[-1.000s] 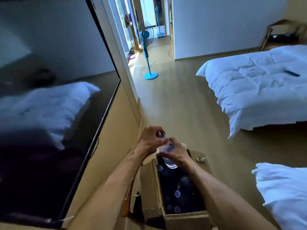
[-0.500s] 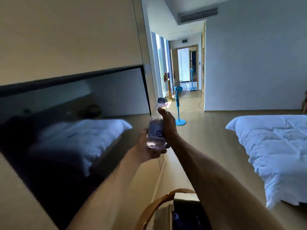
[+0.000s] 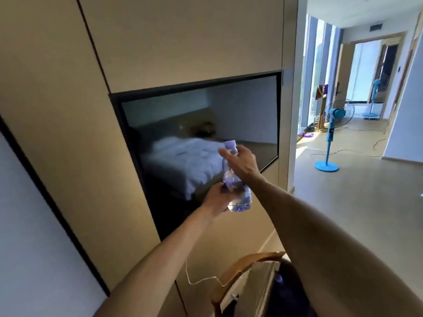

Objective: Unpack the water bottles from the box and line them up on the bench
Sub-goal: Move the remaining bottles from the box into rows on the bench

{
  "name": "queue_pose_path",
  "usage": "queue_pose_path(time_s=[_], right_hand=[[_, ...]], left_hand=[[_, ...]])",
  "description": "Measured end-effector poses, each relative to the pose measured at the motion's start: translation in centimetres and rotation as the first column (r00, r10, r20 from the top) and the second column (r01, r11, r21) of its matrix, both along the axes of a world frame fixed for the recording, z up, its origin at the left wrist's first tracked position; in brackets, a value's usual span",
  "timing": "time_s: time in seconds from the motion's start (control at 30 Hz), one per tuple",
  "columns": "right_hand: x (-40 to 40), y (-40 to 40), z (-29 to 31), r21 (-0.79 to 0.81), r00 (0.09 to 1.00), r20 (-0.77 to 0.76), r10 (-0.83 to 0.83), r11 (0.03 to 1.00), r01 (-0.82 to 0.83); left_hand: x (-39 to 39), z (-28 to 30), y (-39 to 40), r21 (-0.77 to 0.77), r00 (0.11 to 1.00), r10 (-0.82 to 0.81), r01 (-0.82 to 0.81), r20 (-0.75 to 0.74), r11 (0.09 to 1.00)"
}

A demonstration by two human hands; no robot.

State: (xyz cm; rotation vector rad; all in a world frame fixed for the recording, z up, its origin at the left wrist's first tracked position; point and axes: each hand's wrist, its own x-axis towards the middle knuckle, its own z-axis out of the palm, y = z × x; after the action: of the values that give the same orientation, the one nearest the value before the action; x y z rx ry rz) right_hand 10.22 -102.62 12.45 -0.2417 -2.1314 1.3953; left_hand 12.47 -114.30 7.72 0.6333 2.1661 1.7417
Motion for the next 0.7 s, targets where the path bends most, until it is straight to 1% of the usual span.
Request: queue_pose_path(time_s=[0.07,0.1,0.13,0.17,0.2,0.23,0.3,0.37,0.43,0.5,0.53,0.57,0.63,0.7], right_hand=[[0.1,-2.0,-0.5,-0.008,0.998,0.0,0.057,0.998,-0.057],[0.3,-2.8,-0.6,-0.053,0.997,-0.016,0.076,0.996,-0.077],[0.5,-3.5,-0.6,-0.123,0.995,-0.028,0.099,0.987,-0.101],[0.6,-4.1,-0.7,-0.214,0.991,-0.031,0.129,0.968,-0.133],[0.9,-4.8,-0.6,-0.31,0.985,-0.028,0.169,0.936,-0.169],[1.2,-5.6,-0.7,-0.388,0.976,-0.023,0.215,0.898,-0.207],[1.7,-7.5,-1.2,-0.44,0.954,0.013,0.299,0.858,-0.263],[2.1,-9.7,-1.5,-0.41,0.935,0.051,0.351,0.861,-0.301],[2.6,-11.7,-1.4,-0.299,0.934,0.06,0.352,0.899,-0.32],[3.1,-13.9,-1.3,-0.182,0.944,0.028,0.329,0.93,-0.318],[3.2,-14.7,-0.9,-0.139,0.95,0.021,0.313,0.941,-0.307],[3.4,-15.0,-0.7,-0.115,0.95,0.015,0.312,0.944,-0.309],[5.2,-19.5,0.8,-0.104,0.911,-0.026,0.411,0.906,-0.411],[5.3,-20.5,1.8,-0.171,0.893,-0.044,0.449,0.877,-0.449]], left_hand=[[1.0,-1.2,-1.4,0.079,0.996,0.092,-0.089,-0.023,0.993],[1.5,-1.7,-2.5,0.116,0.99,0.139,-0.138,-0.003,0.984],[2.0,-2.1,-3.7,0.125,0.983,0.178,-0.183,0.048,0.975],[2.5,-2.6,-5.0,0.103,0.977,0.183,-0.195,0.11,0.975],[3.0,-3.1,-6.3,0.076,0.976,0.143,-0.157,0.165,0.985],[3.5,-3.6,-7.5,0.059,0.979,0.091,-0.103,0.184,0.993],[4.5,-4.6,-9.4,0.077,0.983,0.053,-0.067,0.174,0.995],[5.6,-4.3,-10.8,0.109,0.976,0.124,-0.145,0.179,0.983],[6.3,-4.3,-12.1,0.09,0.955,0.253,-0.268,0.152,0.959],[7.2,-3.8,-14.0,0.071,0.919,0.384,-0.39,0.085,0.918],[7.3,-3.6,-14.7,0.079,0.907,0.417,-0.421,0.06,0.904],[7.2,-3.6,-14.9,0.087,0.904,0.426,-0.427,0.035,0.9],[9.2,-2.5,-19.2,0.137,0.897,0.442,-0.436,-0.018,0.89],[9.9,-2.1,-20.4,0.134,0.914,0.406,-0.406,0.027,0.904]])
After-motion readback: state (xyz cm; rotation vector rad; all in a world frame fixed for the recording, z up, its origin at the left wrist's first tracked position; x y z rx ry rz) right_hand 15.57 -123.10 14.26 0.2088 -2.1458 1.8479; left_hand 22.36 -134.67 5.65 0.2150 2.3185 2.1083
